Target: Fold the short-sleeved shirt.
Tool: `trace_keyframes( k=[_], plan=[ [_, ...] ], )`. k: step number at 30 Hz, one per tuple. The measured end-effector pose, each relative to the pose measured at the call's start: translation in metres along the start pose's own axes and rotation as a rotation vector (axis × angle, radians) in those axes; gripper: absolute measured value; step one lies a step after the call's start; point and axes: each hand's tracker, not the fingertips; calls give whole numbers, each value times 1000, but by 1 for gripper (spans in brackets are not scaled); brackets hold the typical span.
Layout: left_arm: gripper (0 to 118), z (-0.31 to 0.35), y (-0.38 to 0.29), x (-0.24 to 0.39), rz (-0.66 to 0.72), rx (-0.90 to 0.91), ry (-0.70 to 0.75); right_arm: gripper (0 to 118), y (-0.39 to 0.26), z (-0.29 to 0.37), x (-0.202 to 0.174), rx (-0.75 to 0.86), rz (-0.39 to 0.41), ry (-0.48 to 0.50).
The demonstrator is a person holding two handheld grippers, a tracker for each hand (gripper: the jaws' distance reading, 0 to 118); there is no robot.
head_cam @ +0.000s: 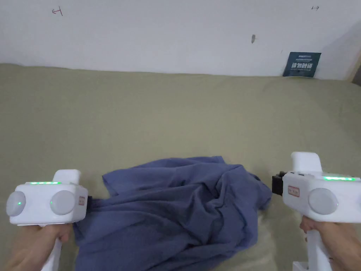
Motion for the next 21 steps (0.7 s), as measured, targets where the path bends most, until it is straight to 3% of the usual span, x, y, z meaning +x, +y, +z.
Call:
trace_keyframes(
  k=[2, 3, 5, 6, 9, 10, 11, 13, 14, 15, 16, 18, 21],
  plan=[
    [2, 1, -3, 1, 10, 4, -8, 14, 9, -26, 11, -87, -13, 28],
    [2, 1, -3, 0, 8, 6, -11, 45, 11, -38, 15, -112, -8, 62],
    [2, 0, -4, 2, -4, 8, -13, 118, 9, -60, 16, -219, -4, 75],
    [2, 0, -4, 2, -7, 9, -13, 112, 4, -63, 12, -234, 17, 109],
    [2, -3, -4, 2, -8, 9, -15, 102, 6, -79, 9, -227, 39, 47],
    [2, -4, -4, 2, -8, 9, -14, 97, 3, -78, 3, -234, 44, 43],
    [2, -4, -4, 2, -6, 10, -15, 81, 4, -82, 3, -241, 49, 37],
    [2, -5, -3, 1, -4, 11, -15, 76, 6, -86, 0, -244, 49, 38],
    [2, -4, -1, 0, -6, 9, -15, 53, 3, -83, 2, -234, 55, 36],
    [3, -1, 1, 0, -9, 7, -15, 16, 9, -78, 3, -228, 60, 63],
    [3, 5, 3, -2, -7, 8, -15, 16, 14, -73, 3, -202, 54, 94],
    [3, 23, 8, -8, -4, 32, -26, 15, 15, -43, 3, -142, 71, 33],
    [2, 59, 16, -18, 16, 70, -35, 15, 31, -8, 9, -70, 93, 41]
  ],
)
